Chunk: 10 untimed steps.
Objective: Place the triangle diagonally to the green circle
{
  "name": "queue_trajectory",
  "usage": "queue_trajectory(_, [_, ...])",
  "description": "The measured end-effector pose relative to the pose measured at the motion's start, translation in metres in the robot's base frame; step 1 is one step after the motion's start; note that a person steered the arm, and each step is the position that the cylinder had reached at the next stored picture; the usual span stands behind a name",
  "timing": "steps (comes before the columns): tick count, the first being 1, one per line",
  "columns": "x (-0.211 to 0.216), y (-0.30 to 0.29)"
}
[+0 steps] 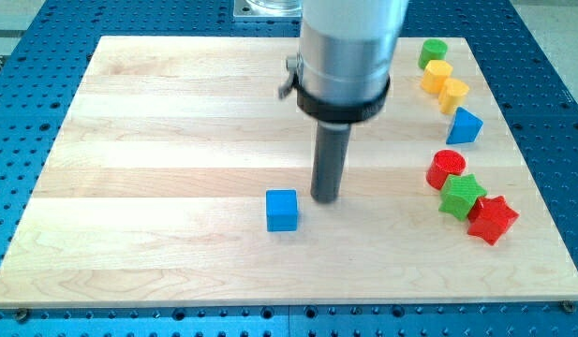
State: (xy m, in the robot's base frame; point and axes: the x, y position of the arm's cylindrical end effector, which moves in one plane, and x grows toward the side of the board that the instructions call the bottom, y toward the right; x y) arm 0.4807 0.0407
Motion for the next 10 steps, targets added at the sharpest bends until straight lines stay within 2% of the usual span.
queue_trajectory(1, [0.014,-0.068])
queue_trajectory(2, [0.035,-0.014])
queue_trajectory(3, [-0.019,0.026])
queue_trajectory(5, [-0.046,0.164])
queue_trajectory(7, [-0.063,0.262])
queue_trajectory(8, [-0.078,0.235])
queue_trajectory(9, [-0.074,0.186])
queue_trajectory(10, [-0.060,0.102])
